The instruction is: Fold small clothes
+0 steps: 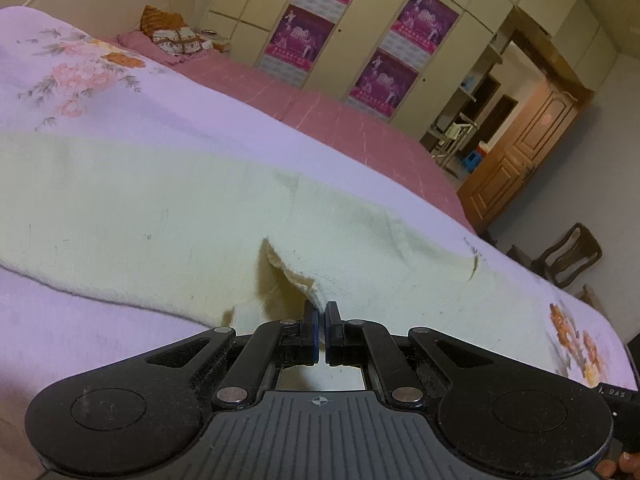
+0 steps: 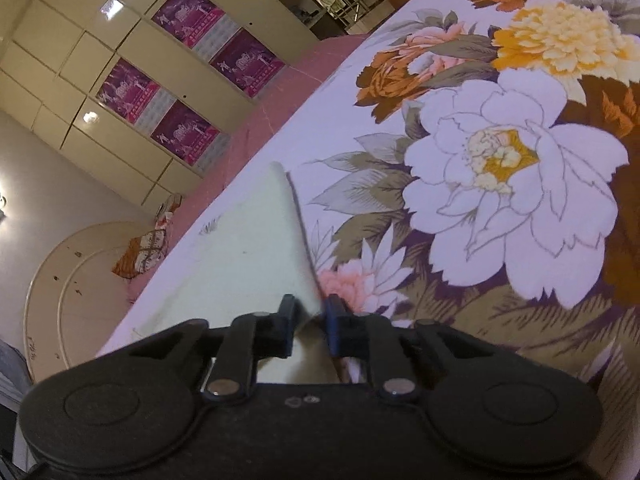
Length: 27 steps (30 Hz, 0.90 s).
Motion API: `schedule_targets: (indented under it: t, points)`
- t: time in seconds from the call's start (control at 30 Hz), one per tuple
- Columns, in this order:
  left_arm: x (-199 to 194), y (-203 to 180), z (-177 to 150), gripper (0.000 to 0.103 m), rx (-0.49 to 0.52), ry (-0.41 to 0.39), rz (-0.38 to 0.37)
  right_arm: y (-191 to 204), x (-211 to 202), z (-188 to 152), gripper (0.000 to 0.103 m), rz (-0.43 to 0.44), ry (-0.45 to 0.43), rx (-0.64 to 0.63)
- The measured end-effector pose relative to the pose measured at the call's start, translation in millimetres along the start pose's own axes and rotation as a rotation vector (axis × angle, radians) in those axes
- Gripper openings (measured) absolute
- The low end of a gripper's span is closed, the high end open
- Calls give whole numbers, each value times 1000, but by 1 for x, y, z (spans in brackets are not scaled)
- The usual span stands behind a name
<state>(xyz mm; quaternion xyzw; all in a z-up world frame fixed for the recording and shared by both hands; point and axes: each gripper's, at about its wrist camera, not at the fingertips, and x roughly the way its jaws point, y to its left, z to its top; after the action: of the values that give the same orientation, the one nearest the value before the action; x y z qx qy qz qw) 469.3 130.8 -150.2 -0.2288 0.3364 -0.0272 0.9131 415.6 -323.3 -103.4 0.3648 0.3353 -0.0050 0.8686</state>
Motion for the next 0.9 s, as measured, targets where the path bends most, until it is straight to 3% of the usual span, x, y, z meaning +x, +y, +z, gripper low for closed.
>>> schedule_targets:
  t: [0.13,0.23,0.7,0.77,0.83,0.9]
  points:
    - [-18,-14,4,2,60,-85,-34,7,-6,-4,13,-21,1,-57]
    - [2,5,-1,2,-53,36,29,6,-5,-6,12,-20,4,-59]
    - [-2,5,-8,3,-20,28,47,13,-7,-6,10,-47,16,-140]
    - [-12,7,-7,3,15,8,94,14,-14,-3,15,-50,18,-151]
    - [-28,7,-6,3,59,-51,153,16,-30,0,27,-66,-43,-188]
    - [-31,-4,-4,3,117,-81,157,19,-40,3,26,-52,-77,-235]
